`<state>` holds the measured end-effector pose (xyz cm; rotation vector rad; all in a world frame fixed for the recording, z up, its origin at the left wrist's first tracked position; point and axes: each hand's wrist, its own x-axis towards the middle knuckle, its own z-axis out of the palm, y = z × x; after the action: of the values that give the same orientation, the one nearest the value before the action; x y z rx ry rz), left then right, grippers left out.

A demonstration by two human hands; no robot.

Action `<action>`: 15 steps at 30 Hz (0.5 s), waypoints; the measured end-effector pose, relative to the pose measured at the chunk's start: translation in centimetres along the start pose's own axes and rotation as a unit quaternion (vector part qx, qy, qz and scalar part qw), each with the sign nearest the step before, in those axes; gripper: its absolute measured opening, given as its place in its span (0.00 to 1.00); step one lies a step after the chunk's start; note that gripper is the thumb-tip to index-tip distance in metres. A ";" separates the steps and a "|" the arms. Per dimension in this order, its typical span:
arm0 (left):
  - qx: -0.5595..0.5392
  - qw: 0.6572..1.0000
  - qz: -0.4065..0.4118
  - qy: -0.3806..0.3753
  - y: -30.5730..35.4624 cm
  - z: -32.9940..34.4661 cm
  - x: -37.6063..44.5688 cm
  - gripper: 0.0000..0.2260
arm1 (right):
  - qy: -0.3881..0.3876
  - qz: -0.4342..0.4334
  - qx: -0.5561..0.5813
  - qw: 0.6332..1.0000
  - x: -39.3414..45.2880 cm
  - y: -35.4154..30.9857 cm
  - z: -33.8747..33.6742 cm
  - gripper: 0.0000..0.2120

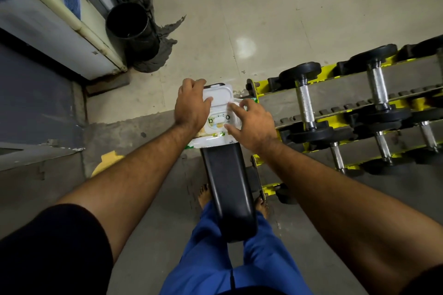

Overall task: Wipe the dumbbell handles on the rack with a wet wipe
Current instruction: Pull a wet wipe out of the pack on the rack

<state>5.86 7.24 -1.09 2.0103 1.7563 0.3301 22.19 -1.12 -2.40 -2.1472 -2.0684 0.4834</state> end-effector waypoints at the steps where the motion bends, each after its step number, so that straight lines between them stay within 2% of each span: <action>1: -0.009 1.000 -0.002 0.006 0.0 0.1 -0.2 0.16 | 0.004 0.004 -0.003 1.000 0.1 -0.1 0.2 0.28; 6: 0.062 0.989 0.115 0.073 -1.5 0.8 -2.8 0.12 | 0.020 0.016 0.006 1.000 -0.2 -0.5 0.7 0.28; 10: 0.091 0.972 0.215 0.037 -2.3 1.8 -4.8 0.06 | 0.017 0.016 0.007 1.000 -0.2 -0.4 0.8 0.29; 15: 0.117 0.977 0.171 0.050 -2.0 2.7 -5.7 0.06 | 0.026 0.009 0.008 1.000 -0.8 -0.1 1.2 0.29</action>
<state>4.45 1.36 -3.73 2.5120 1.5622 0.3507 21.68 -2.04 -3.38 -2.1469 -2.0139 0.4393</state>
